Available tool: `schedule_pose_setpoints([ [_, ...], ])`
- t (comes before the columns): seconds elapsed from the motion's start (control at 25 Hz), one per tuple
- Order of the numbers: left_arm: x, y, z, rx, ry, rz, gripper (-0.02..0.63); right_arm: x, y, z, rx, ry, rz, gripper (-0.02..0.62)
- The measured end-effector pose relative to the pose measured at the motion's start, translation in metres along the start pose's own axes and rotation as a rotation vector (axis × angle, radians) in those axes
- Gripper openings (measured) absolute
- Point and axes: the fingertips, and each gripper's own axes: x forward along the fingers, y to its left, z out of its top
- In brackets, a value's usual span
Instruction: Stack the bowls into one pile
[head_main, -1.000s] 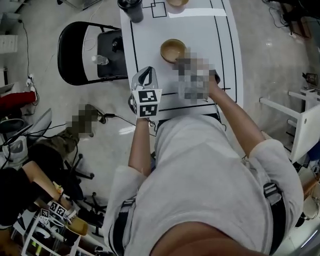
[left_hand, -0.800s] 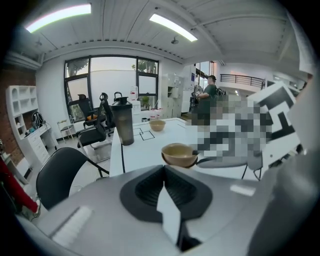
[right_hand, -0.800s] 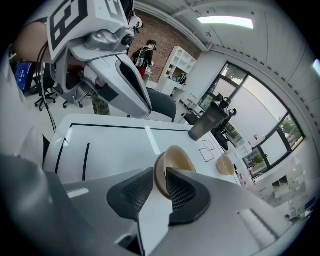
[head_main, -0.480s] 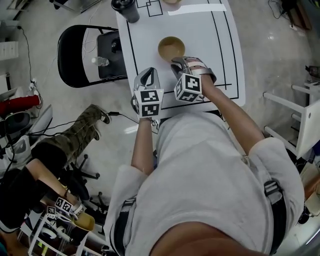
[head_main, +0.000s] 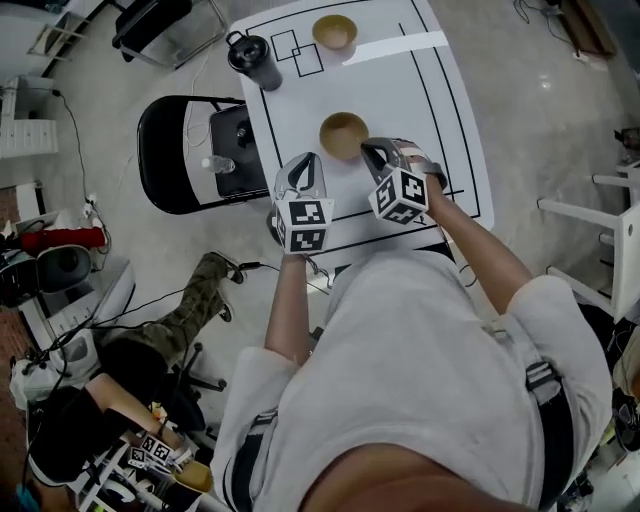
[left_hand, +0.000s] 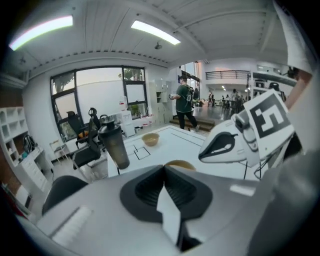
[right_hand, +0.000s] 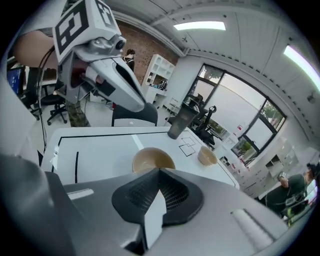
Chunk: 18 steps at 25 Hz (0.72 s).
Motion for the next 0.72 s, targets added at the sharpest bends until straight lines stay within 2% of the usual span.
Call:
schedule_pose_setpoints([
  [0.12,0.007,0.014,0.036,0.109,-0.024,0.012,0.002,-0.008,-0.011,-0.017,0.113,0.022,-0.006,-0.002],
  [0.28,0.018,0.015,0.071,0.206,-0.041,0.014,0.002,-0.024,-0.021,-0.036,0.258,0.016,-0.008,-0.001],
  [0.44,0.03,0.007,0.084,0.271,0.004,0.009,0.002,-0.041,-0.038,-0.04,0.401,-0.034,-0.017,-0.001],
  [0.6,0.055,-0.003,0.097,0.357,0.039,-0.002,0.002,-0.042,-0.058,-0.051,0.454,-0.061,-0.054,-0.002],
  [0.72,0.074,-0.009,0.097,0.444,0.071,-0.003,0.002,-0.041,-0.056,-0.065,0.515,-0.057,-0.042,-0.002],
])
